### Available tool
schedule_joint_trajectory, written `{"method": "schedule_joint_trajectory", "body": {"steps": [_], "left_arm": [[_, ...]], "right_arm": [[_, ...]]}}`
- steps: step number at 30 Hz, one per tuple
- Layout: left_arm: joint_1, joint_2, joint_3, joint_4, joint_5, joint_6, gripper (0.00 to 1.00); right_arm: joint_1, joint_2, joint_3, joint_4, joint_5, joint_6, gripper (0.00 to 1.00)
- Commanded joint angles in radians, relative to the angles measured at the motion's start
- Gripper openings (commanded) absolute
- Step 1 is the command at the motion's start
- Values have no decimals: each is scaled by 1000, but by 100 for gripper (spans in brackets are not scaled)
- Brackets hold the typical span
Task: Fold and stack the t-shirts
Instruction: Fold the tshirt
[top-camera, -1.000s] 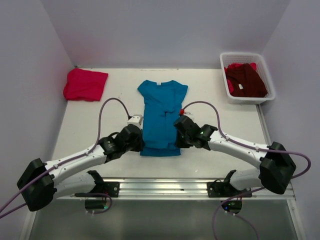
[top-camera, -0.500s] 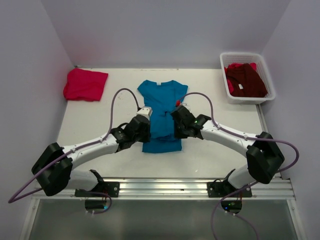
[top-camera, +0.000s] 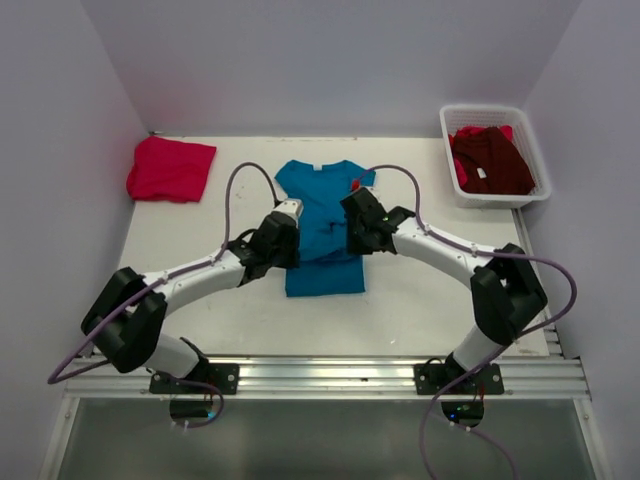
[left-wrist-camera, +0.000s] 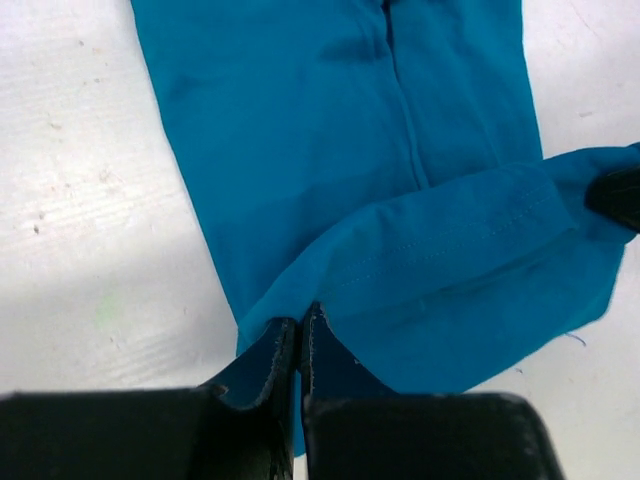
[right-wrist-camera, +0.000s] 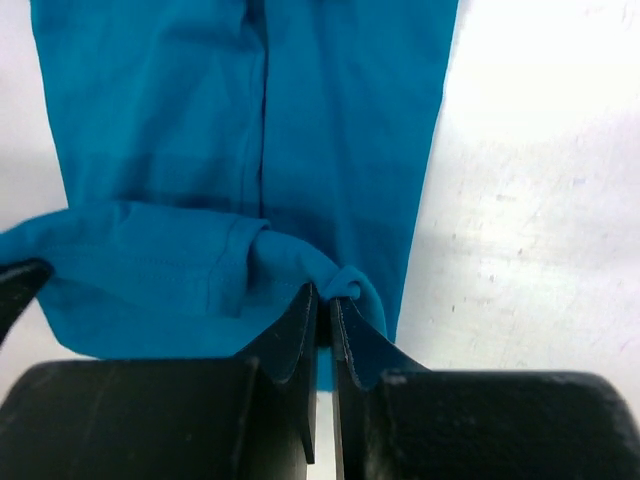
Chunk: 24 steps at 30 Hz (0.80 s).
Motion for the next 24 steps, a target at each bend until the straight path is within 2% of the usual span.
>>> {"method": "schedule_joint_trajectory", "body": {"steps": [1,2,3,4,5,6,7,9,10,12,17,23,24], "left_arm": [[47,75,108,88,42,62,0],[77,142,142,96,42,71,7],[99,188,193,91,39,82,32],[157,240,342,70,22,89,93],[185,338,435,32,5,88,100],[206,380,616,-50,-10,86,100],[234,409,695,-92,-39,91,100],[240,425,809,-155,-53,100,100],[240,405,804,-142,-52,102,100],[240,321,715,-71,-35,109,100],[240,199,535,7,16,88,100],[239,68,269,76,128,33,100],[237,44,191,81,149,27,100]], "right_arm": [[-55,73,119,5,23,-31,3],[-97,139,155,4,23,-39,21],[-118,191,270,-33,56,-43,37],[-149,238,341,-60,73,-51,57],[-158,335,411,-86,89,-59,62],[-166,369,544,-146,111,-60,67],[-168,388,593,-171,125,-65,83],[-168,370,612,-160,138,-68,89],[-168,336,580,-130,142,-79,91],[-168,246,465,-38,139,-94,92],[-168,123,287,27,124,-118,87],[-168,-13,131,75,-29,-125,73],[-166,-22,99,65,-73,-125,68]]}}
